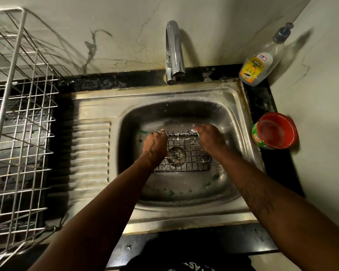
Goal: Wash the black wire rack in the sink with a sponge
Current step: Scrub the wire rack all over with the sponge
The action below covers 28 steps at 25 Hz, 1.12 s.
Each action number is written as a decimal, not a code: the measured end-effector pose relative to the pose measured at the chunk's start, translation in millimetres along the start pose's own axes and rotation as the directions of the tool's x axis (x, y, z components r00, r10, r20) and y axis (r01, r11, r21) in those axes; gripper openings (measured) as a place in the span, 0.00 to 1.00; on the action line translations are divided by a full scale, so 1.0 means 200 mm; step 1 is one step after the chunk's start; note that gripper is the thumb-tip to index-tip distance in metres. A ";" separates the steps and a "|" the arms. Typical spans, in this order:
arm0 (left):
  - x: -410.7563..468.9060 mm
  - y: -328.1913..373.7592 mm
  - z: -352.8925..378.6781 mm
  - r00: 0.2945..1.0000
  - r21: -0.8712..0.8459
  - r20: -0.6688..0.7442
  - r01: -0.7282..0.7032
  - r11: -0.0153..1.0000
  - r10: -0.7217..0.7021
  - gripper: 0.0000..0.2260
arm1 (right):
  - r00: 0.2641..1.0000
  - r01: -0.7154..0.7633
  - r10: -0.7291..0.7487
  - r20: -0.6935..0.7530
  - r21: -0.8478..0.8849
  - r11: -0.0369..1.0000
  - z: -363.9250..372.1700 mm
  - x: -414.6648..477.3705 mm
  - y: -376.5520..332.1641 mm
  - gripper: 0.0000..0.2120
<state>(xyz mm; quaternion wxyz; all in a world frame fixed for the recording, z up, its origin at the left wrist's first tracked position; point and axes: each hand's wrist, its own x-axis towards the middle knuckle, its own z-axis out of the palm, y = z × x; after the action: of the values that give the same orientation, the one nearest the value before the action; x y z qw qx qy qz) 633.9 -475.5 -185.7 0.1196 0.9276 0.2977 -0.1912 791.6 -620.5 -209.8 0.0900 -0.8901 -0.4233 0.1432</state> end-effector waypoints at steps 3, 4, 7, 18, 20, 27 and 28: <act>0.00 0.01 0.00 1.000 0.011 -0.015 -0.004 1.000 0.004 0.25 | 0.993 0.111 -0.112 -0.027 -0.042 0.993 0.05 -0.07 0.01 0.20; 0.00 0.01 -0.01 1.000 0.010 -0.017 -0.009 1.000 0.009 0.25 | 0.995 0.098 -0.098 -0.031 0.000 0.995 0.07 -0.09 0.02 0.19; -0.01 0.01 -0.01 1.000 0.012 -0.017 -0.015 1.000 0.015 0.22 | 0.999 0.046 -0.045 -0.006 0.077 0.996 0.05 -0.11 0.03 0.16; -0.01 -0.01 0.02 0.999 -0.034 -0.044 -0.025 0.999 0.023 0.18 | 0.993 0.102 -0.093 -0.069 0.131 0.986 0.06 -0.41 0.02 0.22; -0.01 -0.02 0.02 0.999 -0.053 -0.026 -0.020 0.998 0.018 0.20 | 0.974 -0.110 0.142 -0.175 0.179 0.978 -0.02 -0.34 0.02 0.21; 0.00 0.00 0.00 1.000 -0.033 -0.009 -0.008 0.999 0.007 0.24 | 0.964 -0.262 0.264 0.021 0.230 0.937 -0.06 -0.01 0.13 0.20; 0.00 0.00 0.00 1.000 -0.031 -0.011 -0.006 1.000 0.005 0.25 | 0.971 -0.241 0.235 0.054 0.256 0.936 -0.04 0.00 0.12 0.21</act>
<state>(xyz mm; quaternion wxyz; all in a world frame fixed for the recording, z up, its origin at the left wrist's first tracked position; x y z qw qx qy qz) 633.7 -474.9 -186.1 0.1327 0.9275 0.2988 -0.1813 811.1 -636.3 -209.2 0.1836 -0.9133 -0.2912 0.2177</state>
